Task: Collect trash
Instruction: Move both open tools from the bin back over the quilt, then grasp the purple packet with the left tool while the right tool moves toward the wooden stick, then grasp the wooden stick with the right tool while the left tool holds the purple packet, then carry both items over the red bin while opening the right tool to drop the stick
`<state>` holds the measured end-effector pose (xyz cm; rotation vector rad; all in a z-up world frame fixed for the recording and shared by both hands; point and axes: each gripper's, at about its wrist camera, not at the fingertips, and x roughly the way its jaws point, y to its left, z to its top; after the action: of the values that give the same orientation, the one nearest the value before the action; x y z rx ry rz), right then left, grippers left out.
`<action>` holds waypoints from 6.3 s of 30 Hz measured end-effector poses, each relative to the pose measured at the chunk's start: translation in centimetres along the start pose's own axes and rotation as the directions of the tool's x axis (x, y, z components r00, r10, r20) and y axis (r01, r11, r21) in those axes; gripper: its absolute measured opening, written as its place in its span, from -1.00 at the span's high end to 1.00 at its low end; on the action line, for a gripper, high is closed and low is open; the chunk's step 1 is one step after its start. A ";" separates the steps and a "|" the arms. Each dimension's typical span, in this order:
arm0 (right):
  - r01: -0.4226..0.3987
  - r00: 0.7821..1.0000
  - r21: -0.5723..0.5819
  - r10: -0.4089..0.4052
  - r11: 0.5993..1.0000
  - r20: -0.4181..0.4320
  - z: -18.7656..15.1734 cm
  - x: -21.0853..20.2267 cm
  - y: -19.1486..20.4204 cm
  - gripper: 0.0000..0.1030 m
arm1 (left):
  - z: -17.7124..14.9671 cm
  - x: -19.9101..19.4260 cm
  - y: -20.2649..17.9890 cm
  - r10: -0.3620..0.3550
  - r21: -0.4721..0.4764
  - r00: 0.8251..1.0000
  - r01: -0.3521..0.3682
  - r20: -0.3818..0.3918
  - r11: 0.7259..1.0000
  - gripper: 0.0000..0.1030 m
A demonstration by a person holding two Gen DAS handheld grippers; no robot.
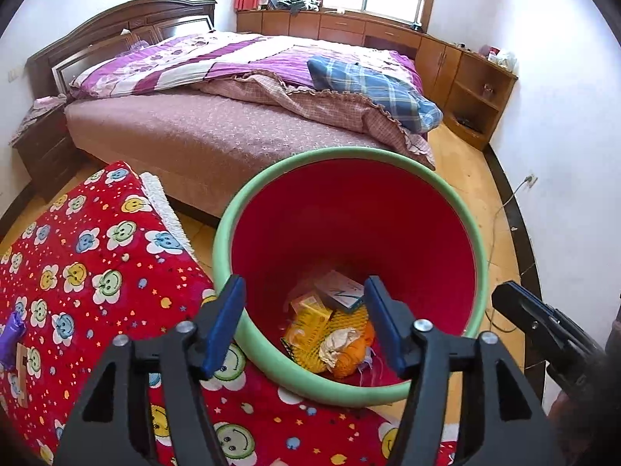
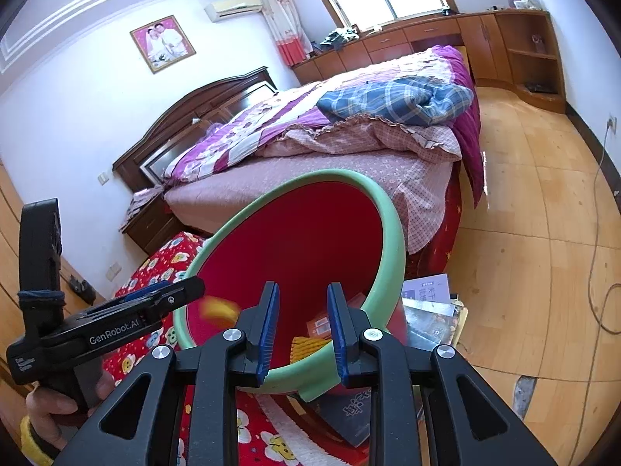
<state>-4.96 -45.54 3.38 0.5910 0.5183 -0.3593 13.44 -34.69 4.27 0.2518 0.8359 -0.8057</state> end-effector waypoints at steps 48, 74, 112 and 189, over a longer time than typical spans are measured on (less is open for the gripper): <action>-0.056 0.990 -0.193 0.030 0.980 -0.135 -1.9 3.2 10.6 -0.22 | -4.8 -9.3 20.9 0.372 -0.235 0.928 -0.362 -0.004 0.902 -0.24; -0.079 0.977 -0.275 0.019 0.958 -0.214 -3.8 6.1 15.0 -0.22 | -8.9 -5.6 31.0 0.381 -0.415 0.914 -0.404 -0.140 0.815 0.12; -0.332 0.878 -0.415 0.116 0.847 -0.465 -11.7 14.0 34.3 -0.22 | -21.4 -18.5 37.9 0.510 -0.662 0.851 -0.455 -0.126 0.596 0.42; -0.173 0.970 -0.307 0.108 0.936 -0.217 -4.8 2.7 16.6 0.79 | -12.2 -15.4 18.8 0.238 -0.419 0.969 -0.187 0.071 0.889 0.42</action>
<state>3.17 -30.17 5.67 0.3422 0.7053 -0.0737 13.97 -7.53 5.69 -0.0786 0.8267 -0.4192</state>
